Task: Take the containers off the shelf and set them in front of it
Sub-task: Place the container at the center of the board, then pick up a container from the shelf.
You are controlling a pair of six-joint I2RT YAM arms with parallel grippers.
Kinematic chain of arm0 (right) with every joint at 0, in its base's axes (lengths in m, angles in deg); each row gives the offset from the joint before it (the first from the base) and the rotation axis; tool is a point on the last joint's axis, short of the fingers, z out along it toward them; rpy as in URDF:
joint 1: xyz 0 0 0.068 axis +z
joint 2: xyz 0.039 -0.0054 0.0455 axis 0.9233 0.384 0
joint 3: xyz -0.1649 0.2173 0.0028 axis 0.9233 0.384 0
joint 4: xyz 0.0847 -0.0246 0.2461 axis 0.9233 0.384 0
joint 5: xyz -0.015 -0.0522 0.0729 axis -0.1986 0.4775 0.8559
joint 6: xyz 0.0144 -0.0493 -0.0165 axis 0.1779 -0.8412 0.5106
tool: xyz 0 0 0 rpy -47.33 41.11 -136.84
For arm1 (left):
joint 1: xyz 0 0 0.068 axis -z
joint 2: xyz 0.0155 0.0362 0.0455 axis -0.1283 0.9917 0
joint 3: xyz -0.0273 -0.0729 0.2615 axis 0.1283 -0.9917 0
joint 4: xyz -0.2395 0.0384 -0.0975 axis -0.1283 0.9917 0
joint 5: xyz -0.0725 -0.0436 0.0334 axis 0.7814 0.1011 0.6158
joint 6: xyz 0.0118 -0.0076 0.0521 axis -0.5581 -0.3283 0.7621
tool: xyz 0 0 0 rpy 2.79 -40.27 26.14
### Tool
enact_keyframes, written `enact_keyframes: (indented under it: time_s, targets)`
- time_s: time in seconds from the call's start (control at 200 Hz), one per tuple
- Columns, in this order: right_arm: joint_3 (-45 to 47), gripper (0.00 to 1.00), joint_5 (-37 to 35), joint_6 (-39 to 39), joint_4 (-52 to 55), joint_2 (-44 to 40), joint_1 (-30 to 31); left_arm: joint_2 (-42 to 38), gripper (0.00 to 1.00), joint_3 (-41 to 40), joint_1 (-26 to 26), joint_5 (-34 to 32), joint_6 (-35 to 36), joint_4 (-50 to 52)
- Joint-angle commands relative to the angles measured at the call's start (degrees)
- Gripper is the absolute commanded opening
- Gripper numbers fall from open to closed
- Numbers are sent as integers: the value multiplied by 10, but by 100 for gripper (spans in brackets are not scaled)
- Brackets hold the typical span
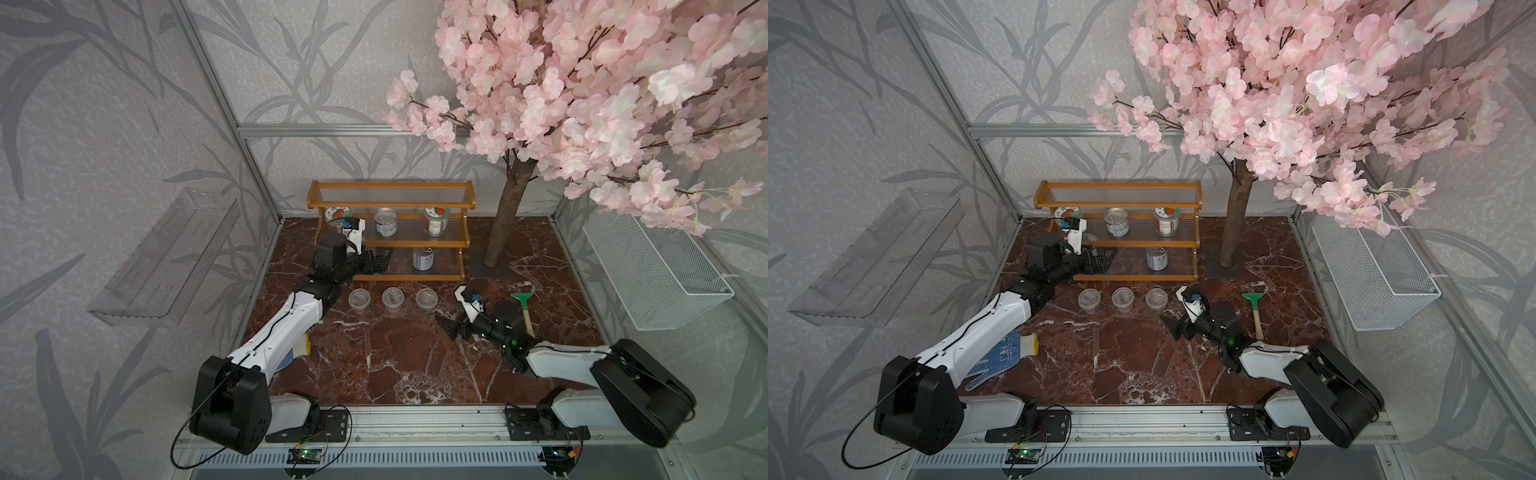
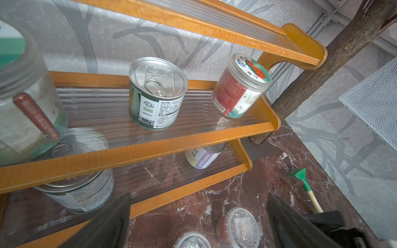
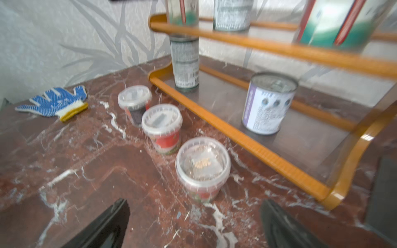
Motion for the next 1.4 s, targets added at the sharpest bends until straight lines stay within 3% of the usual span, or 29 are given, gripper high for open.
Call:
enact_keyframes:
  time_s: [0.0, 0.19, 0.49, 0.715, 1.395]
  targets:
    - [-50, 99, -73, 13, 142, -76, 0, -7, 100, -1, -6, 10, -2, -14]
    - [-171, 99, -70, 21, 162, -32, -39, -13, 100, -13, -8, 13, -8, -32]
    - [-329, 99, -96, 33, 46, 188, -84, -31, 100, -27, -10, 6, -17, -42]
    - [-395, 99, -102, 30, 1, 296, -90, -44, 100, -30, -11, 0, -14, -29]
    - [-503, 99, -130, 5, -46, 420, -96, -30, 100, -21, -11, 14, -10, -22]
